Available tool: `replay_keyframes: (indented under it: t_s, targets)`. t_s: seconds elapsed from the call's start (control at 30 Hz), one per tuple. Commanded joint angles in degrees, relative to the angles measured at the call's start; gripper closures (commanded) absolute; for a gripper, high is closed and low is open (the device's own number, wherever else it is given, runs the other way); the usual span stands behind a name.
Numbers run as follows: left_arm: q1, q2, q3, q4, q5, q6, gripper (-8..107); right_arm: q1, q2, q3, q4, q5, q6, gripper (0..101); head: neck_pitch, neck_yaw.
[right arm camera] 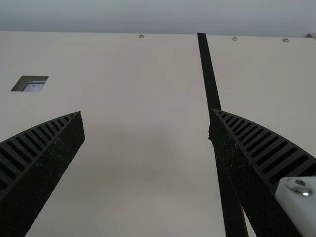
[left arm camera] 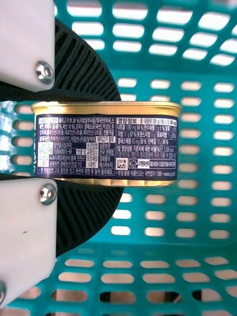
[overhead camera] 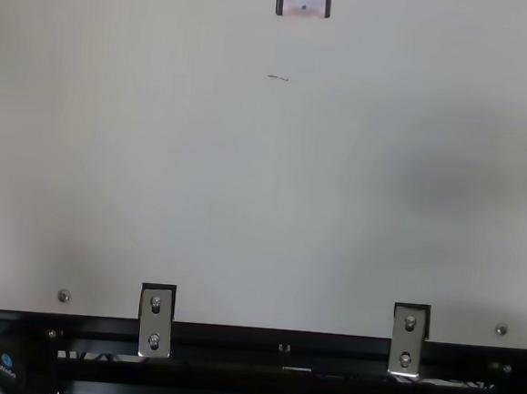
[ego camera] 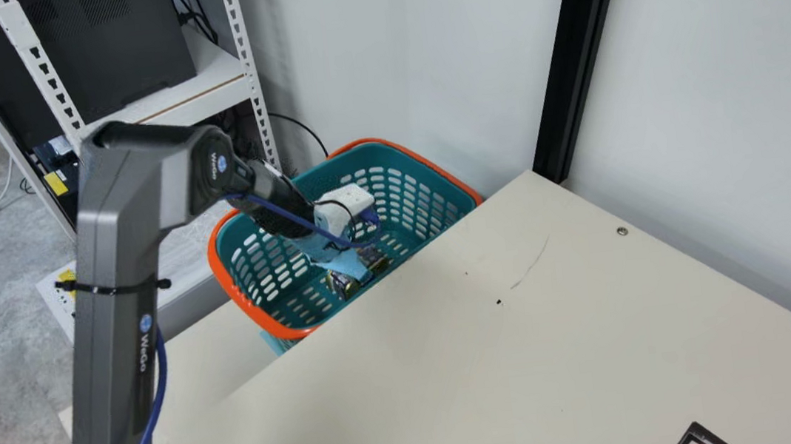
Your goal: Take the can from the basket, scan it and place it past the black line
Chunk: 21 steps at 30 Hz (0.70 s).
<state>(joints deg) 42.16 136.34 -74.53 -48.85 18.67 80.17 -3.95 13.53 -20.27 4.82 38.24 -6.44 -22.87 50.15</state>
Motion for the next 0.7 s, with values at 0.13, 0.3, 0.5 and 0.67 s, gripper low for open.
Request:
replay_keyframes:
  t_s: [0.13,0.3,0.5,0.67]
  targets:
    - [0.98,-5.62,1.29,-1.36,2.21,0.03,89,0.0,0.0,0.0,0.0,0.0,0.0,0,-2.13,2.42]
    - [1.87,-10.11,2.46,-1.86,3.97,-0.7,89,0.0,0.0,0.0,0.0,0.0,0.0,0,-2.13,2.42]
    - [2.82,-15.37,3.58,-2.13,5.98,-1.64,89,0.0,0.0,0.0,0.0,0.0,0.0,0,-2.13,2.42]
    - [3.62,-19.69,4.9,-2.15,7.74,-3.1,89,0.0,0.0,0.0,0.0,0.0,0.0,0,-2.13,2.42]
